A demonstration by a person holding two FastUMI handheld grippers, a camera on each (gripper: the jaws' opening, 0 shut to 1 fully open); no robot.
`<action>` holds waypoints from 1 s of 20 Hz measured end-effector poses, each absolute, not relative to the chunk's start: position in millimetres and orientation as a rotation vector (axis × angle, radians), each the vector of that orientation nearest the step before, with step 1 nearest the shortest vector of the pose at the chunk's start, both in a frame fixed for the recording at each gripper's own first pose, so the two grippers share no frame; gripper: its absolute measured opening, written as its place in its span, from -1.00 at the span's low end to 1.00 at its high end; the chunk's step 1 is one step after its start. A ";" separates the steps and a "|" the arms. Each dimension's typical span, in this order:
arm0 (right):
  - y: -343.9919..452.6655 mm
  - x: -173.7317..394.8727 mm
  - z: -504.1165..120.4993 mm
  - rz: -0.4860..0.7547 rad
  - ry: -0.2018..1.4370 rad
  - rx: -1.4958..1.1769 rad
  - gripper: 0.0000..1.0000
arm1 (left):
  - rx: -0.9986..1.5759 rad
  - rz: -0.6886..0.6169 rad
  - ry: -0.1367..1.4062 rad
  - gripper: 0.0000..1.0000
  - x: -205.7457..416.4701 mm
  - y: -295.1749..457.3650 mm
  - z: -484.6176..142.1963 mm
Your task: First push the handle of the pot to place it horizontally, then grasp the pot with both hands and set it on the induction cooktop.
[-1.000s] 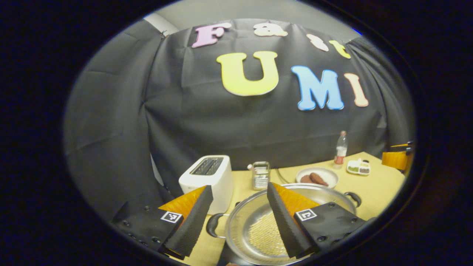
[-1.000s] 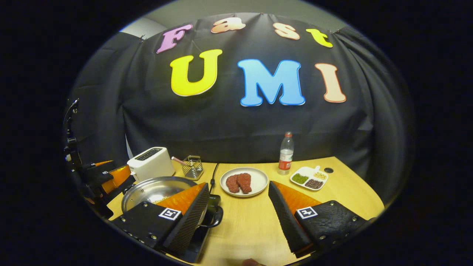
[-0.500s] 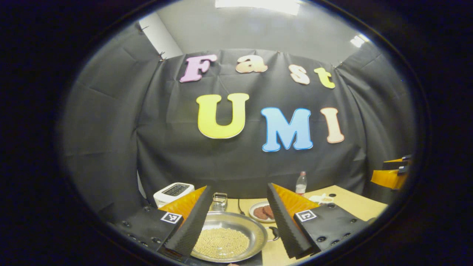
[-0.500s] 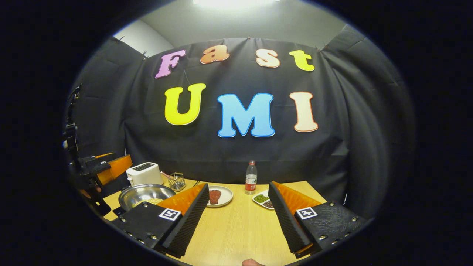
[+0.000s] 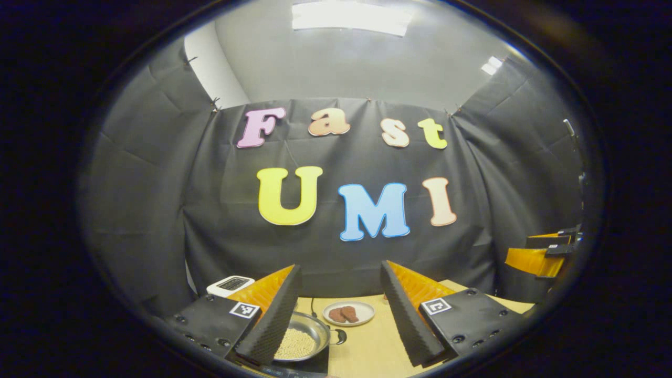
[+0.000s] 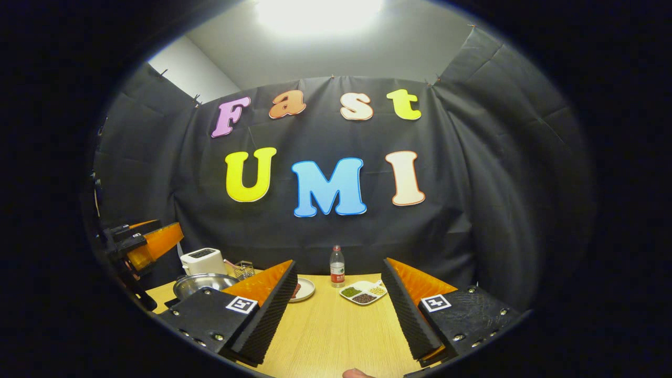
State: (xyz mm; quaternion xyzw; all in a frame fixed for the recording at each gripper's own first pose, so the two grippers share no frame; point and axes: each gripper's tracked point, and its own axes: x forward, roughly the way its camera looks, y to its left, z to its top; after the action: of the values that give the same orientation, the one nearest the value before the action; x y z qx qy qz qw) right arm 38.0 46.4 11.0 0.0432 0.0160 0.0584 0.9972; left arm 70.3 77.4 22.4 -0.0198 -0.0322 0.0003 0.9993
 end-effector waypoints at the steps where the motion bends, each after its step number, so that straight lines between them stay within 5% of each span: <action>1: 44.5 35.7 12.9 0.103 0.030 0.093 0.95 | -0.040 -0.011 -0.063 0.92 67.6 75.5 24.7; 11: 58.6 14.7 28.6 0.078 -0.016 0.092 0.94 | -0.035 -0.007 -0.067 0.82 52.4 94.2 23.2; 13: 60.1 12.8 28.2 0.079 -0.017 0.092 0.95 | -0.030 -0.006 -0.068 1.00 48.3 96.1 23.7; 14: 60.7 12.7 26.8 0.079 -0.018 0.092 0.94 | -0.026 -0.005 -0.067 0.82 47.2 96.5 25.0; 17: 63.3 10.0 27.2 0.084 -0.016 0.106 0.95 | -0.013 -0.001 -0.072 0.82 44.6 96.5 26.4; 19: 62.4 11.2 28.9 0.085 -0.018 0.114 0.95 | -0.007 0.004 -0.061 1.00 43.6 96.9 24.8; 20: 64.5 13.2 29.3 0.095 -0.017 0.111 0.95 | -0.009 0.011 -0.070 0.82 42.9 99.6 27.3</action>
State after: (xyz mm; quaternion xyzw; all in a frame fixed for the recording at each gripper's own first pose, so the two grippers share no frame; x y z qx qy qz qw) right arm 13.2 64.5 29.3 0.0555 -0.0084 0.0474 0.9973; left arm 42.9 99.6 27.3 -0.0047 -0.0352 0.0053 0.9994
